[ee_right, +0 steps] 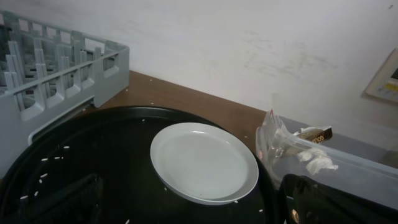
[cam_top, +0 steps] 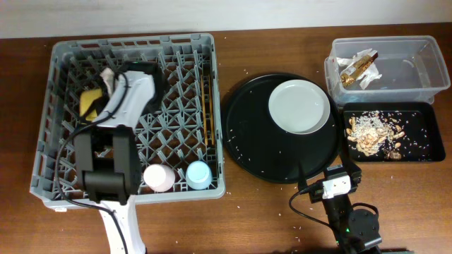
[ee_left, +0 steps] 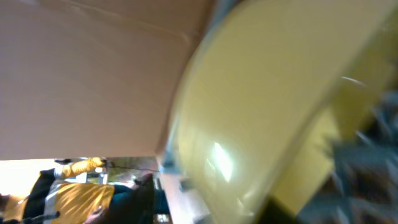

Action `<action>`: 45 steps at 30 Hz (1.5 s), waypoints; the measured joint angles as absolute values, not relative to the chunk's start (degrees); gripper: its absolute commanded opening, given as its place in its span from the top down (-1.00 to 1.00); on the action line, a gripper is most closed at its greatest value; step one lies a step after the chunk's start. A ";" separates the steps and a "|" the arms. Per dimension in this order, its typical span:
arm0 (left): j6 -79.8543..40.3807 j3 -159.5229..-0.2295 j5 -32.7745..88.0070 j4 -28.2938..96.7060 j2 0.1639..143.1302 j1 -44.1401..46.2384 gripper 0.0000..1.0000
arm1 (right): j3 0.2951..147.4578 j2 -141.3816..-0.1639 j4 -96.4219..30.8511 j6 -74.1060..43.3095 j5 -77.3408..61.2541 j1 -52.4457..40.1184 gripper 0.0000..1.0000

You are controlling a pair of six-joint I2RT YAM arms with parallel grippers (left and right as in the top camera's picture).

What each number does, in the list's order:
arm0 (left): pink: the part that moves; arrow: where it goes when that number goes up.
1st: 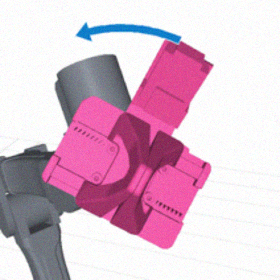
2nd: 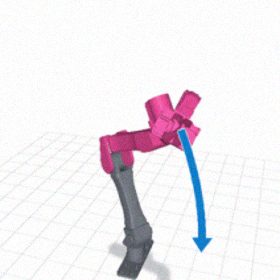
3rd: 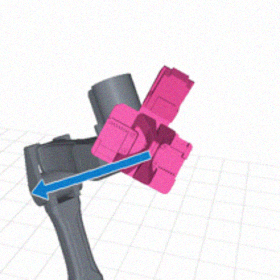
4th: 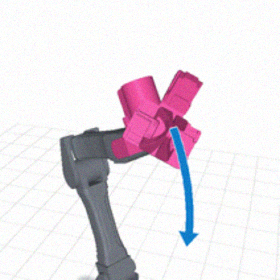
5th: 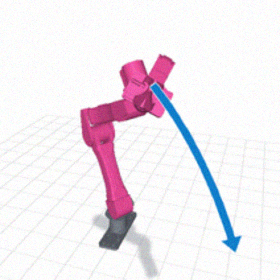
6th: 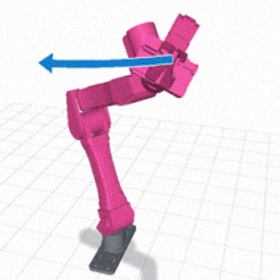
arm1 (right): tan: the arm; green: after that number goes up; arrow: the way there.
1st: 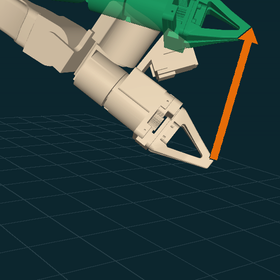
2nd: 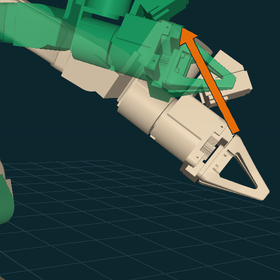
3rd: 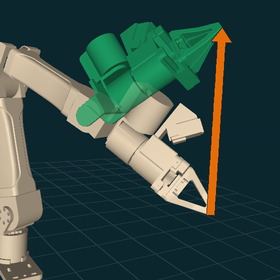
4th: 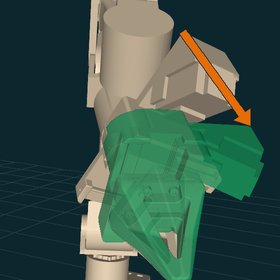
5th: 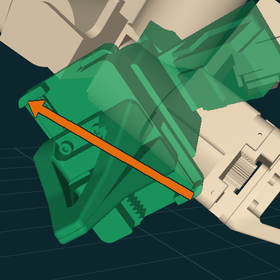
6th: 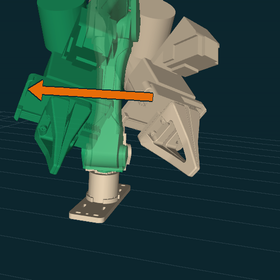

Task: Sort waste into correct bins and load items into the dishwasher rack
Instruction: 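Place the yellow bowl in the rack's back-left area, release, then grasp the white plate edge with the left gripper and lift, then stand the white plate upright in the rack's middle, release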

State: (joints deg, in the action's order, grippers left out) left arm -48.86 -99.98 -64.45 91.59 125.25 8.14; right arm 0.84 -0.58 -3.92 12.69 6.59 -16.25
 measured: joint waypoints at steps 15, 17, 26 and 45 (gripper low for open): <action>-30.63 -114.54 -0.14 49.78 126.74 40.58 -0.06 | 0.84 -0.58 -3.84 12.67 6.59 -16.25 -0.97; -31.77 -114.52 1.30 48.49 127.31 40.73 -0.06 | 0.84 -0.58 -3.84 12.64 6.59 -16.25 -0.97; -40.36 -114.87 6.17 44.16 139.09 40.86 0.99 | 0.84 -0.58 -3.84 12.69 6.59 -16.25 -0.97; -25.65 -153.51 -50.92 96.68 122.58 22.90 0.99 | 0.84 -0.58 -3.84 12.69 6.59 -16.25 -0.97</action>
State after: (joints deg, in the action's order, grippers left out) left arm -25.65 -153.51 -50.92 96.68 122.58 22.90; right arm 0.84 -0.58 -3.84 12.69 6.59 -16.25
